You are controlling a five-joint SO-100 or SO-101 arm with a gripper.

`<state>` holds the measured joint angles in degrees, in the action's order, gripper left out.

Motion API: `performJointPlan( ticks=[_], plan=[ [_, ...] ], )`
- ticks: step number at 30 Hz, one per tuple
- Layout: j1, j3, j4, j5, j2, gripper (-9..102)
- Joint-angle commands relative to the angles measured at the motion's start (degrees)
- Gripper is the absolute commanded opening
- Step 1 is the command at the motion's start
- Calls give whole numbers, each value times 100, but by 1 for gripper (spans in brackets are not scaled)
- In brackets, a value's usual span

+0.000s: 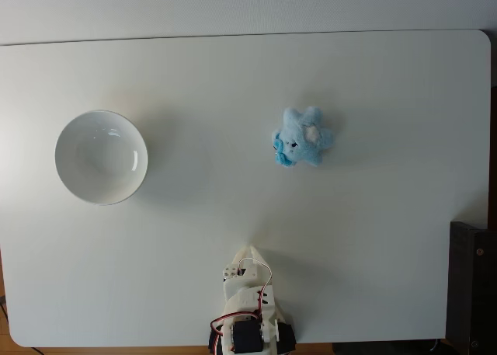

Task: Grasp a skyblue doll and put it into the bowl.

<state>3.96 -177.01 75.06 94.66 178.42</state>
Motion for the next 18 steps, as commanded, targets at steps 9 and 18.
performJointPlan(
  ticks=[9,18],
  plan=[
    [26,-44,79,-44,1644,-1],
    [-44,-35,26,18,1644,-1]
  ],
)
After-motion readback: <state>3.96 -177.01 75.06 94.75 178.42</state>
